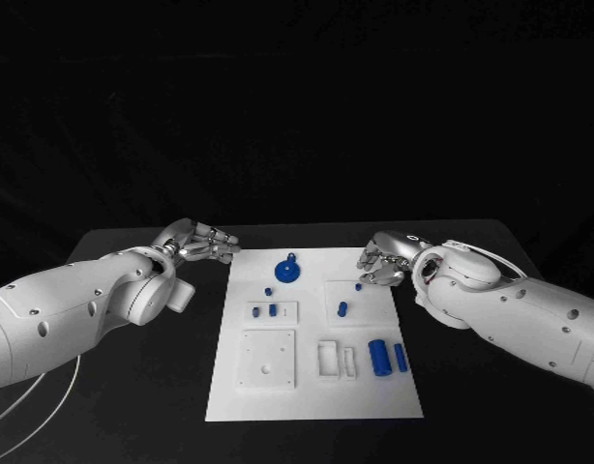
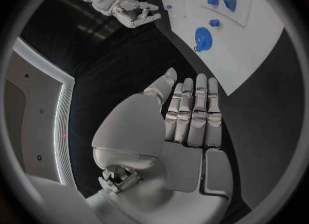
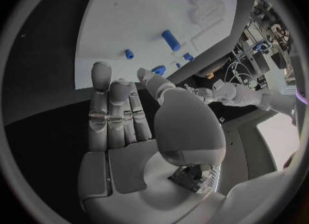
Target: Assemble the parts on the task board
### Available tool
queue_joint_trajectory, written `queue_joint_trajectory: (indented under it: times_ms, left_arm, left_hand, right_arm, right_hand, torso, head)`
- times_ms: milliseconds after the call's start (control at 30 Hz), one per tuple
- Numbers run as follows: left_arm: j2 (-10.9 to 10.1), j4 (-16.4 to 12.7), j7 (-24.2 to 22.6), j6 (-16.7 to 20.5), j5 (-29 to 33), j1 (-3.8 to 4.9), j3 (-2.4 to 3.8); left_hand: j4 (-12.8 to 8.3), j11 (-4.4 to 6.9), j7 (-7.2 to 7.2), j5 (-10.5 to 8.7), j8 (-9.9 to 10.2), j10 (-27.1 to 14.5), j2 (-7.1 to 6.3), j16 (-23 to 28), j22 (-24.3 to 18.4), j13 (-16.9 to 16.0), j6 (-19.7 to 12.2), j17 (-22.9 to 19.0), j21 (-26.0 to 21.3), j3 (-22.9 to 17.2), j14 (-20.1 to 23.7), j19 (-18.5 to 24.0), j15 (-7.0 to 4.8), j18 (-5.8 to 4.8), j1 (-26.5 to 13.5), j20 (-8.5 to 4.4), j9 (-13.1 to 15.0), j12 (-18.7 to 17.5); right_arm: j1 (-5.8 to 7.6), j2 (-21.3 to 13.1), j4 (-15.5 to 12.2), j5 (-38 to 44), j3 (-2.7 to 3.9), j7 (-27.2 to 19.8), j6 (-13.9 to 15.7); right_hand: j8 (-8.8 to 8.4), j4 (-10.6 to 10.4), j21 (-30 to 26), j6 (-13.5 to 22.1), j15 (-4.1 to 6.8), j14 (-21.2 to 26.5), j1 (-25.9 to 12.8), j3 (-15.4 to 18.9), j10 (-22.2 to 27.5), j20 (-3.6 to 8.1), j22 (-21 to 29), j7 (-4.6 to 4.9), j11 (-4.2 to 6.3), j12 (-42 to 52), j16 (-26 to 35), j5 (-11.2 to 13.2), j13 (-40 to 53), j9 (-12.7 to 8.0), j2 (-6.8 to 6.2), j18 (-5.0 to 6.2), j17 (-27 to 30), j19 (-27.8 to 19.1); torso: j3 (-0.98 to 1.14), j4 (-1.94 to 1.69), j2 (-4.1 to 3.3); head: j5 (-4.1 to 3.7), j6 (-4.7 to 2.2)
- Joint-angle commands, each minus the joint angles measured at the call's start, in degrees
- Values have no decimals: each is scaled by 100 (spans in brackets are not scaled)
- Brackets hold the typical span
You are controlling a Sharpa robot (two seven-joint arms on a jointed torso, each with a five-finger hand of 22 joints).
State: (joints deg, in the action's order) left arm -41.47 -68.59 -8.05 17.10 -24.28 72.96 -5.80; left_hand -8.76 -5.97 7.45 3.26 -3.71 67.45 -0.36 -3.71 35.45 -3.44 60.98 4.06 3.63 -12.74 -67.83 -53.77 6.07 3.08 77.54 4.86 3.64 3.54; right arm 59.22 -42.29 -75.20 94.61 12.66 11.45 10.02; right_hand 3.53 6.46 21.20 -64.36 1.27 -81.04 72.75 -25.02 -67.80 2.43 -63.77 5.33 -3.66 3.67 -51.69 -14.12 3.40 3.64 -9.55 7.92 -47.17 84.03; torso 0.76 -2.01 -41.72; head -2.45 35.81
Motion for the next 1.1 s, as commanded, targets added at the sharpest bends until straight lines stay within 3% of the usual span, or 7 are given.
queue_joint_trajectory:
  times_ms: [33, 200, 267, 400, 667, 833, 1100]
  left_arm:
    - [-9, -76, -269, 52, 429, 11, 8]
    - [-6, -133, -320, 80, 480, 12, 9]
    - [-2, -129, -335, 84, 511, 12, 9]
    - [1, -111, -391, 109, 551, 12, 9]
    - [-11, -102, -558, 118, 757, 12, 11]
    - [-7, -107, -595, 96, 816, 12, 11]
    - [3, -116, -589, 55, 839, 12, 11]
  left_hand:
    - [7, -23, 11, 36, -20, -2, 34, 19, -338, 5, 11, -10, 4, 5, 55, -62, 17, -34, -14, 46, -4, -14]
    - [18, -31, 5, 44, -24, -38, 28, 18, -805, 5, 9, -8, 11, 20, 79, -159, 29, -21, -27, 61, -4, -14]
    - [169, -56, 2, 22, -19, -72, -40, 19, -968, 2, -17, -8, 4, 238, 115, -170, 55, -36, -212, 90, -3, -13]
    - [317, -63, 1, 11, -28, -84, 64, 16, -1454, 1, -22, 1, 20, 709, 124, -264, 60, -30, -68, 100, -3, -13]
    - [355, -73, 10, 7, -27, -107, 210, 18, -2141, 2, -45, 1, 35, 1084, 151, -399, 68, -37, 77, 106, -3, -13]
    - [336, -79, 15, 12, -25, -124, 243, 17, -2402, 1, -54, -1, 46, 1146, 166, -453, 74, -38, 91, 109, -4, -12]
    - [325, -99, 35, 11, -29, -172, 245, 16, -2598, 0, -114, 0, 54, 1193, 210, -469, 91, -34, 90, 126, -3, -11]
  right_arm:
    - [-2, 46, -6, 660, -35, 387, -316]
    - [-1, 112, 49, 786, -125, 483, -467]
    - [-1, 140, 67, 809, -156, 490, -487]
    - [-2, 179, 72, 805, -210, 460, -443]
    - [-2, 274, 114, 789, -318, 400, -291]
    - [-2, 335, 193, 811, -373, 393, -165]
    - [-7, 427, 251, 820, -407, 358, -102]
  right_hand:
    - [-1, -63, -41, -40, 7, -41, 2, -150, -27, 10, 33, -21, 40, -37, -22, 51, -8, 0, -100, -37, 52, 217]
    - [3, -146, -111, -1, 1, -27, 15, -168, 22, 12, 117, -16, 24, -31, -37, 131, -6, 0, -127, -34, 98, 218]
    - [2, -154, -106, -2, 1, -25, 17, -168, 21, 15, 125, -12, 23, -31, -40, 128, -6, 0, -131, -28, 105, 217]
    - [3, -163, -101, -3, -8, -30, 16, -169, 8, 10, 136, -3, 14, -30, -43, 138, -5, 0, -129, -24, 113, 219]
    - [4, -155, -55, -10, -36, -41, 40, -331, -24, -21, 200, 35, -12, -31, -60, 211, -6, 0, -134, 22, 152, 220]
    - [3, -122, -22, -29, -52, -40, 41, -524, -64, -34, 226, 64, -30, -32, -75, 315, -6, 0, -137, 43, 166, 218]
    - [6, -90, 18, -67, -61, -42, 20, -713, -114, -47, 263, 81, -37, -29, -94, 409, -5, 2, -124, 65, 184, 214]
  torso:
    - [3, -2, -4]
    - [5, -4, -13]
    - [9, -1, -16]
    - [11, 1, -11]
    - [15, 7, -10]
    - [10, 3, -9]
    - [2, 8, -5]
  head:
    - [1, 4]
    - [-8, -3]
    - [7, 5]
    - [24, 18]
    - [22, 39]
    - [32, 47]
    - [29, 37]
